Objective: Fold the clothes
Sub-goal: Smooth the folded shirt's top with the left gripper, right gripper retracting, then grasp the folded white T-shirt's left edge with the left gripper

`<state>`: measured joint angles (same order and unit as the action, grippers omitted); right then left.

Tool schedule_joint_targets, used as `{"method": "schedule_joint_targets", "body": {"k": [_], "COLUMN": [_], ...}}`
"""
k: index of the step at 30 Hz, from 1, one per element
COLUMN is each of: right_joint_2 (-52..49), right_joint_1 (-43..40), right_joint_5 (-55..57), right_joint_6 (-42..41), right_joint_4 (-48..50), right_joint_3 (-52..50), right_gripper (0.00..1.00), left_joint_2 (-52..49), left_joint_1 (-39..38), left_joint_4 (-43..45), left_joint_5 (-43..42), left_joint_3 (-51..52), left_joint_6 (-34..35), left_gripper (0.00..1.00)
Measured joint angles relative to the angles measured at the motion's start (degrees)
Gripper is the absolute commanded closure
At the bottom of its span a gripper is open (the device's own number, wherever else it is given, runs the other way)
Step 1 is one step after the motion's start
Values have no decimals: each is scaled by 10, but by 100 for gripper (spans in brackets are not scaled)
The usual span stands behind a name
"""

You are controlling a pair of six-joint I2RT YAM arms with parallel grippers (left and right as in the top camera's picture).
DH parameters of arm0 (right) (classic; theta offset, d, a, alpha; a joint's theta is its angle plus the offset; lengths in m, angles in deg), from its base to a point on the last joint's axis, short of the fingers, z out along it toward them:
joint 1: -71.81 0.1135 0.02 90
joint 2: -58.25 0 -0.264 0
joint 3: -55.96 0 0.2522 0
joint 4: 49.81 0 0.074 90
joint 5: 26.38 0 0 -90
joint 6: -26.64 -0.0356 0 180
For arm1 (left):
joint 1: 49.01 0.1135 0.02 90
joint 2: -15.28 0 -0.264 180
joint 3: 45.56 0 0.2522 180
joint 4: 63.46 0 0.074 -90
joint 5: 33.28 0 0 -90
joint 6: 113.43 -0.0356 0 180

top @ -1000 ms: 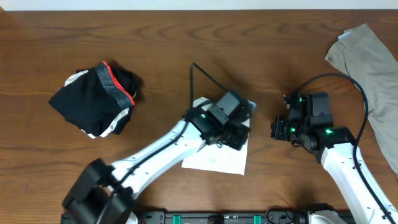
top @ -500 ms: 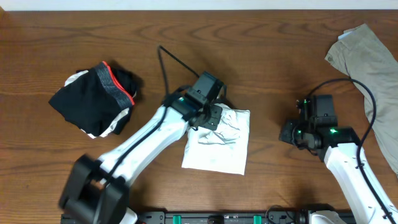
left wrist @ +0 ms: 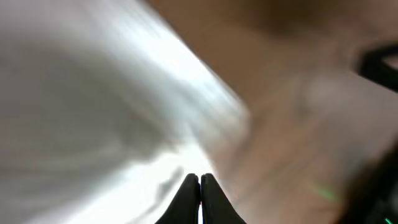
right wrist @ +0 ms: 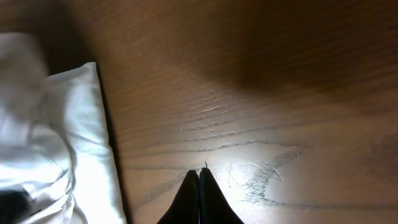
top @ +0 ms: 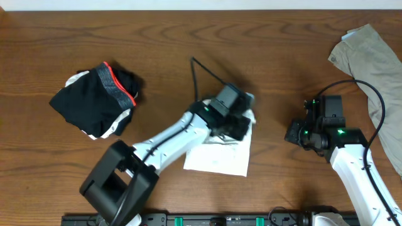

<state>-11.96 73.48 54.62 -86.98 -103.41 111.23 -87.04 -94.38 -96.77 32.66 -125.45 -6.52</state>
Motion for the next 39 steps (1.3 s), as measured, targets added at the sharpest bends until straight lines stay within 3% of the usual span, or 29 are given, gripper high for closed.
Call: {"method": "schedule_joint_targets", "body": {"k": [4, 8, 17, 24, 29, 39], "right_joint_2": [0, 0, 0, 0, 0, 0], "right_joint_1": [0, 0, 0, 0, 0, 0], "right_joint_5": [0, -1, -2, -5, -9, -13], "right_joint_6": [2, 11, 20, 22, 22, 22], "right_joint_4": [0, -2, -3, -14, -21, -19], "right_joint_3": [0, 0, 0, 0, 0, 0], "right_gripper": [99, 99, 99, 99, 99, 99], "left_joint_2": [0, 22, 170, 101, 39, 33], "left_joint_1": [-18, 0, 83, 101, 93, -65], "left_joint_4": [-24, -103, -247, -248, -211, -141], "left_joint_5": [-15, -10, 122, 147, 78, -43], "left_joint_3": [0, -2, -28, 24, 50, 33], "left_joint_6": [7, 11, -4, -16, -19, 3], "left_gripper": [94, 94, 94, 94, 94, 94]}}
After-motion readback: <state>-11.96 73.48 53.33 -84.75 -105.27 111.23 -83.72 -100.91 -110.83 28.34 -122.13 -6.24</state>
